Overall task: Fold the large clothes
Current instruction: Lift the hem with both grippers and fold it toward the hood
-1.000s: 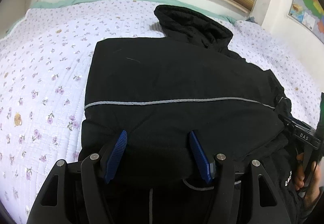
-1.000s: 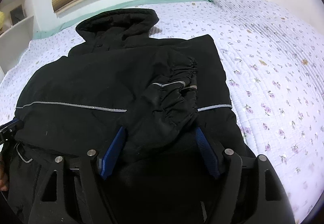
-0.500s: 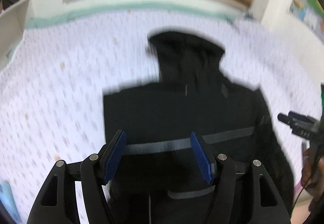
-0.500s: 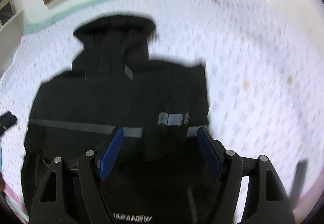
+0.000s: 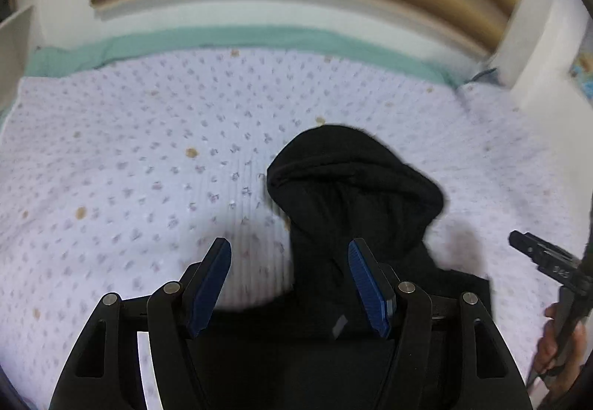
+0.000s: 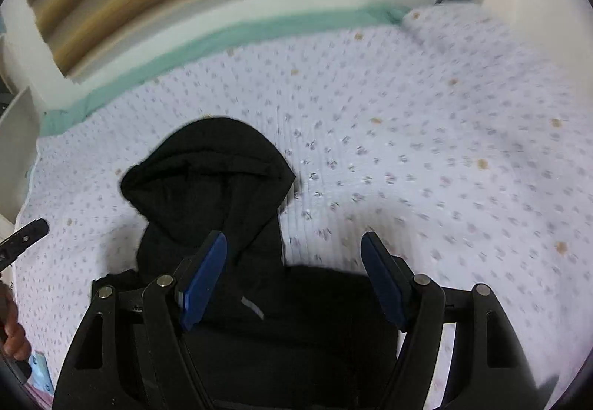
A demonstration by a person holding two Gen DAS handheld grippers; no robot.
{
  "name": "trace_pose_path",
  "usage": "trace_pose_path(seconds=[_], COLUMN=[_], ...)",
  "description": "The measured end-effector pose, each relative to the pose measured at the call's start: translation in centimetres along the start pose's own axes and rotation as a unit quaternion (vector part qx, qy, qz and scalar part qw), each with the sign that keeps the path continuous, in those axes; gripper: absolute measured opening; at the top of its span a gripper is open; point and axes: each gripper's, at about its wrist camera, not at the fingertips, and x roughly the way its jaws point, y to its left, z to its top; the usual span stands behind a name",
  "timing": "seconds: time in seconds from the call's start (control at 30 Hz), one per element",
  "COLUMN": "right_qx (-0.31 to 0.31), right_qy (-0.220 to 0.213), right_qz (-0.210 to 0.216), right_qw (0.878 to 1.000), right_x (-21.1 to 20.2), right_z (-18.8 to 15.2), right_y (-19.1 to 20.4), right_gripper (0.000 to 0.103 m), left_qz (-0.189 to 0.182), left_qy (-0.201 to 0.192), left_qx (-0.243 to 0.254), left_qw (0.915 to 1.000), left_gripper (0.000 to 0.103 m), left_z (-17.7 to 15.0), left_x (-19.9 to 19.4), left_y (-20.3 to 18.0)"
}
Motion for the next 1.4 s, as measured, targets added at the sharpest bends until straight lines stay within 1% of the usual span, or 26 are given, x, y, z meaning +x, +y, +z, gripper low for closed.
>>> trace_pose_path(seconds=[0.1, 0.2, 0.37, 0.4, 0.43, 0.47, 0.5, 0.57, 0.6, 0.63, 0.7, 0.77, 0.8, 0.87, 0.9, 0.93, 0.97, 1.0, 1.03, 1.07, 1.1, 1.13, 1.17, 1.23, 1.33, 1.4], right_qx=[0.0, 0.01, 0.035, 0.036, 0.031, 0.017, -0.005, -0.029, -0.027, -0.023, -0.023, -0.031, -0.037, -0.045, -0.043, -0.039, -0.04, -0.042, -0.046, -0.054, -0.059, -0.073, -0.081, -0.102, -0.109, -0.11], right_qy=[0.022, 0.043, 0.072, 0.078, 0.093, 0.102, 0.108, 0.086, 0.064, 0.041, 0.008, -0.008, -0.001, 0.027, 0.052, 0.097, 0.12, 0.123, 0.121, 0.122, 0.122, 0.118, 0.116, 0.109, 0.096, 0.075], right_qz=[0.009, 0.016, 0.034, 0.037, 0.043, 0.046, 0.04, 0.019, 0.028, 0.034, 0.054, 0.069, 0.063, 0.05, 0.047, 0.044, 0.042, 0.042, 0.042, 0.042, 0.039, 0.037, 0.035, 0.043, 0.064, 0.076], right_qw=[1.0, 0.999, 0.996, 0.996, 0.994, 0.994, 0.993, 0.996, 0.997, 0.998, 0.998, 0.997, 0.997, 0.997, 0.997, 0.994, 0.991, 0.991, 0.991, 0.99, 0.99, 0.99, 0.989, 0.988, 0.987, 0.988], right_x=[4.9, 10.2, 15.9, 16.8, 18.3, 19.1, 19.7, 18.5, 17.0, 15.1, 12.2, 10.6, 11.0, 13.2, 15.1, 17.7, 19.2, 19.5, 19.3, 18.7, 18.2, 17.1, 16.5, 13.9, 10.5, 8.5], right_z=[1.5, 3.0, 4.3, 4.5, 4.5, 4.4, 4.3, 4.3, 4.5, 4.7, 4.5, 3.6, 3.1, 1.9, 1.1, 0.0, -0.7, -0.9, -0.7, -0.4, -0.3, -0.1, -0.1, -0.4, -0.5, 0.3], right_y=[-0.3, -0.8, -0.8, -0.7, -0.2, 0.5, 1.2, 1.6, 1.1, 0.4, -0.5, -0.8, -0.8, -0.9, -1.3, -1.7, -2.0, -2.0, -2.0, -1.9, -1.9, -1.9, -2.1, -2.6, -3.0, -2.6], right_gripper=[0.077, 0.077, 0.077, 0.077, 0.065, 0.048, 0.016, 0.012, 0.01, 0.01, 0.01, 0.01, 0.01, 0.01, 0.011, 0.015, 0.016, 0.017, 0.021, 0.024, 0.033, 0.043, 0.047, 0.055, 0.057, 0.057], left_qz=[0.014, 0.019, 0.033, 0.039, 0.044, 0.035, 0.02, 0.001, -0.016, -0.055, -0.111, -0.135, -0.137, -0.098, -0.074, -0.076, -0.076, -0.072, -0.068, -0.065, -0.058, -0.05, -0.046, -0.05, -0.064, -0.089], left_qy=[0.017, 0.033, 0.067, 0.074, 0.075, 0.076, 0.079, 0.05, 0.034, 0.012, -0.019, -0.033, -0.021, 0.038, 0.097, 0.119, 0.109, 0.105, 0.103, 0.102, 0.098, 0.091, 0.084, 0.069, 0.029, -0.008], left_qx=[0.0, -0.007, -0.019, -0.019, -0.02, -0.022, -0.031, -0.056, -0.068, -0.089, -0.108, -0.105, -0.101, -0.112, -0.115, -0.114, -0.11, -0.097, -0.089, -0.081, -0.068, -0.055, -0.048, -0.041, -0.048, -0.055], left_qw=[0.9998, 0.9993, 0.9971, 0.9963, 0.996, 0.9962, 0.9962, 0.9972, 0.997, 0.9945, 0.9877, 0.9848, 0.9852, 0.9881, 0.9858, 0.9834, 0.985, 0.9871, 0.9883, 0.9894, 0.9911, 0.9931, 0.9943, 0.9955, 0.9964, 0.9945], left_gripper=[0.067, 0.067, 0.067, 0.063, 0.053, 0.021, 0.015, 0.012, 0.012, 0.012, 0.014, 0.015, 0.017, 0.024, 0.026, 0.025, 0.026, 0.026, 0.026, 0.032, 0.042, 0.047, 0.053, 0.054, 0.054, 0.054], left_z=[1.7, 2.1, 2.9, 2.9, 2.8, 2.9, 3.0, 3.4, 3.5, 3.4, 2.9, 2.1, 1.4, 0.2, -0.9, -1.8, -1.9, -1.7, -1.4, -1.2, -1.0, -0.8, -0.8, -0.6, 0.1, 1.7], left_x=[6.0, 10.0, 15.9, 16.8, 17.6, 18.0, 18.1, 16.0, 14.5, 12.2, 9.4, 8.4, 9.6, 13.7, 17.3, 19.3, 19.5, 19.1, 18.5, 17.9, 17.1, 16.1, 15.2, 12.7, 8.8, 6.8], left_y=[0.1, 0.1, 0.9, 0.9, 1.0, 1.3, 1.6, 2.9, 3.5, 4.4, 5.2, 5.4, 5.6, 6.6, 7.1, 7.2, 7.1, 6.7, 6.4, 6.1, 5.9, 5.9, 6.0, 6.6, 7.4, 6.8])
